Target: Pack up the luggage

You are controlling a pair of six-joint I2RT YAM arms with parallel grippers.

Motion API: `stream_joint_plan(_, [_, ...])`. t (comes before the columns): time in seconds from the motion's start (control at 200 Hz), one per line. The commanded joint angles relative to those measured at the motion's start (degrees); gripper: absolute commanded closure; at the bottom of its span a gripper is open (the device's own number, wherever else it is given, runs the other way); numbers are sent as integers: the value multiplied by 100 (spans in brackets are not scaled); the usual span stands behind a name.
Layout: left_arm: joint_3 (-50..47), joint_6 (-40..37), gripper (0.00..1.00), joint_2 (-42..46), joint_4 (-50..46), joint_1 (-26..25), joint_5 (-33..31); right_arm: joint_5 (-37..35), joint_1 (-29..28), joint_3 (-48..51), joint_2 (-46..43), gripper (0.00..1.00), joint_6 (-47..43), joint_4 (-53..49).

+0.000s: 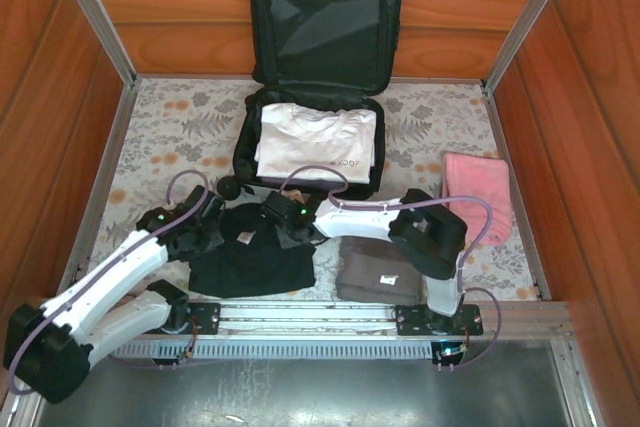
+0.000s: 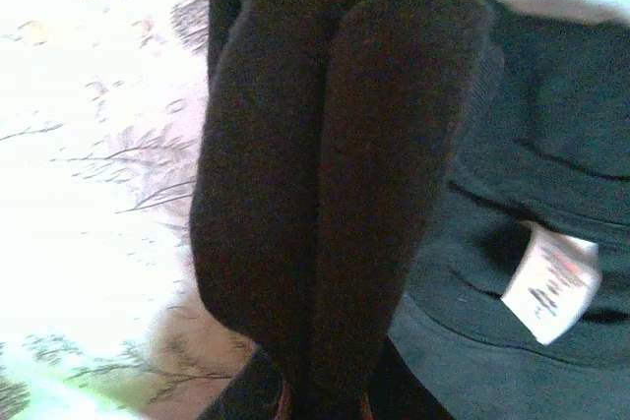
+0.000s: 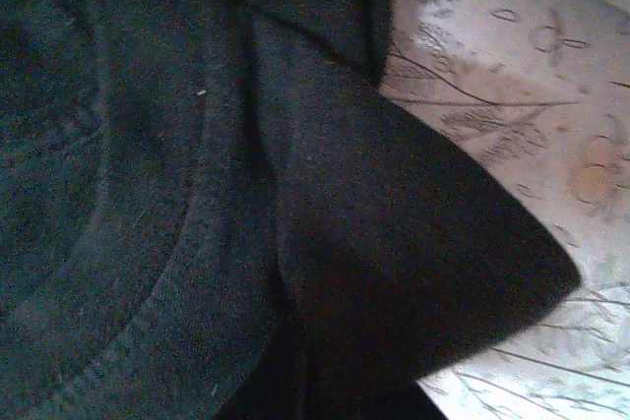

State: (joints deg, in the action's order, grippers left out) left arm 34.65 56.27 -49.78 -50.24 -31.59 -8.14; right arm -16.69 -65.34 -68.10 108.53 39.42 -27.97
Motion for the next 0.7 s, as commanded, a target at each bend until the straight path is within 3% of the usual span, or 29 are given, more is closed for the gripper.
stream_joint_plan(0.0, [-14, -148, 100, 551, 499, -40, 211, -311, -14, 321, -449, 100, -1040, -184])
stream_joint_plan(0.28, [637, -844, 100, 1063, 524, -55, 118, -211, 332, 315, -2212, 100, -2740, 327])
stream_joint_plan(0.485, [1601, -1727, 100, 493, 524, -66, 235, -80, 827, 98, -2933, 100, -3204, 143])
stream_joint_plan(0.7, [2805, -2587, 100, -311, 643, -75, 142, -577, 1294, -143, -3521, 100, -3818, 124])
